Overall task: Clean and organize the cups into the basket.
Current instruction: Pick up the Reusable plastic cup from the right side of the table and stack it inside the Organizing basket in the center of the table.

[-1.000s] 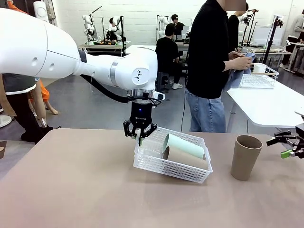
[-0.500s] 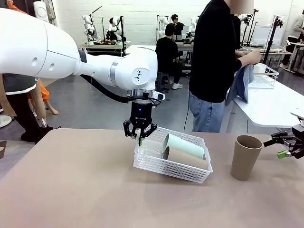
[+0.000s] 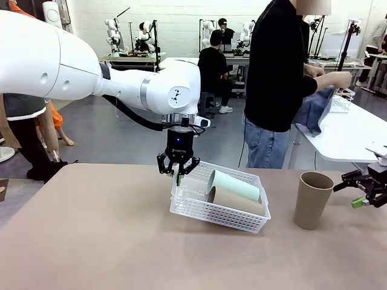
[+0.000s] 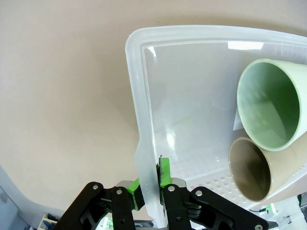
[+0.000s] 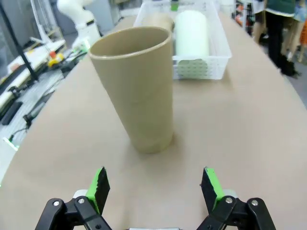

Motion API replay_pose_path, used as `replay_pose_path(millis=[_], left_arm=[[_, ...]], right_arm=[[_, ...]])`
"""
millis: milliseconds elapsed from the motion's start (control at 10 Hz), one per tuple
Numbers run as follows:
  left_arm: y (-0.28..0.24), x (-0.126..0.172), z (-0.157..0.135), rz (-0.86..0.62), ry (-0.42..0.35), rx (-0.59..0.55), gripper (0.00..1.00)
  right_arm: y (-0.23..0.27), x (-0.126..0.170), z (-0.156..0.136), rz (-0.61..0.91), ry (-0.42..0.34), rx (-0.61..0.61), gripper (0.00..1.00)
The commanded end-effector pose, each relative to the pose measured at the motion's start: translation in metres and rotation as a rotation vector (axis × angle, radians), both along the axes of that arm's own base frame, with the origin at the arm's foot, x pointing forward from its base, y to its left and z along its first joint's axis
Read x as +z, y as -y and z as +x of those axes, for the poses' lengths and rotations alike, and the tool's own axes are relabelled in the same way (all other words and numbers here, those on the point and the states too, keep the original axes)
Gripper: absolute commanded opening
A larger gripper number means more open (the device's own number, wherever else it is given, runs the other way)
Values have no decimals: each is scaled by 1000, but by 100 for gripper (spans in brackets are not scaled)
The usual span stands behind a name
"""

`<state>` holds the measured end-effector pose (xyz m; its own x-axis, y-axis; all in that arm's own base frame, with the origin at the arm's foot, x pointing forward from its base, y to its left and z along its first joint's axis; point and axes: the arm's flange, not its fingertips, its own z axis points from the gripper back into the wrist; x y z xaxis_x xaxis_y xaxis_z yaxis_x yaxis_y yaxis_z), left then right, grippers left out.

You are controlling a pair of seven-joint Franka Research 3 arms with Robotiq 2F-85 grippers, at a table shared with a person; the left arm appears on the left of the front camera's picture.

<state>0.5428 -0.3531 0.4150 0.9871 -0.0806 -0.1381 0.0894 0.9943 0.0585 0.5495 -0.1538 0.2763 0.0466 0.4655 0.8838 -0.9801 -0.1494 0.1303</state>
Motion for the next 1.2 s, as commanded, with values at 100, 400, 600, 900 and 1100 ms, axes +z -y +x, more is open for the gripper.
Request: replay_pose_path(millis=[100, 400, 600, 900, 1100], left_arm=[[-1, 1, -1, 0, 1, 0, 0], [-1, 1, -1, 0, 1, 0, 0], [-1, 1, -1, 0, 1, 0, 0], [-1, 1, -1, 0, 1, 0, 0], [-1, 1, -1, 0, 1, 0, 0]], right_arm=[[-18, -10, -21, -12, 43, 51, 100], [-34, -8, -14, 95, 4, 3, 100], [-53, -11, -13, 103, 11, 14, 100], [-70, -21, -13, 89, -13, 53, 100], [-75, -22, -10, 95, -3, 67, 100]])
